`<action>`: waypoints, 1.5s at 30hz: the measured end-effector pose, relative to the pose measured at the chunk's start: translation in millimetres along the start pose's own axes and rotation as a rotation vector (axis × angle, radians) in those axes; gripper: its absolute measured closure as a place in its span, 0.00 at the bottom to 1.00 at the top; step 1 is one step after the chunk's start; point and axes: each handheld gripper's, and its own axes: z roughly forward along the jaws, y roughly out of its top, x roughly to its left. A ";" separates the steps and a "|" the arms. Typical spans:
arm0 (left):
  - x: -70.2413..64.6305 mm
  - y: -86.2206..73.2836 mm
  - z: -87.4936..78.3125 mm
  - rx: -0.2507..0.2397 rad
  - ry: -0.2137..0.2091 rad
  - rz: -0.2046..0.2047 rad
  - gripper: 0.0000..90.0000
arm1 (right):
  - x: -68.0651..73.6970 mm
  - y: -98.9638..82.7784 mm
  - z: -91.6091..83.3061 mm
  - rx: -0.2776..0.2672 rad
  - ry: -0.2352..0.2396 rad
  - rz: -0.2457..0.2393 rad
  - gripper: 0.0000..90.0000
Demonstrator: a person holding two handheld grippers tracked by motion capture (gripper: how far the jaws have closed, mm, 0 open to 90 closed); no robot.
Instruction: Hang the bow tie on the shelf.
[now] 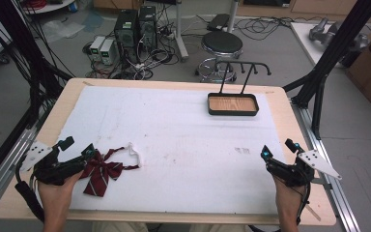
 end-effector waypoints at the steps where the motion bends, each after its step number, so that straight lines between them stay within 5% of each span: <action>1: -0.3 -0.1 -0.1 0.001 0.006 -0.001 0.20 | -0.1 0.3 -0.4 -0.002 0.000 -0.004 0.11; 30: -3.7 -6.8 4.2 0.027 0.031 0.024 0.24 | -1.0 2.8 -4.4 -0.017 -0.011 -0.013 0.11; 34: -5.9 -16.4 9.0 0.068 0.058 0.032 0.29 | -0.4 2.5 -4.1 -0.012 -0.009 -0.010 0.11; 39: -13.9 -35.3 21.3 0.192 0.109 0.062 0.30 | -0.9 3.0 -4.5 -0.017 -0.007 -0.012 0.11; 45: -16.6 -46.7 33.6 0.286 0.146 0.035 0.31 | -0.7 3.1 -4.3 -0.015 -0.004 -0.007 0.11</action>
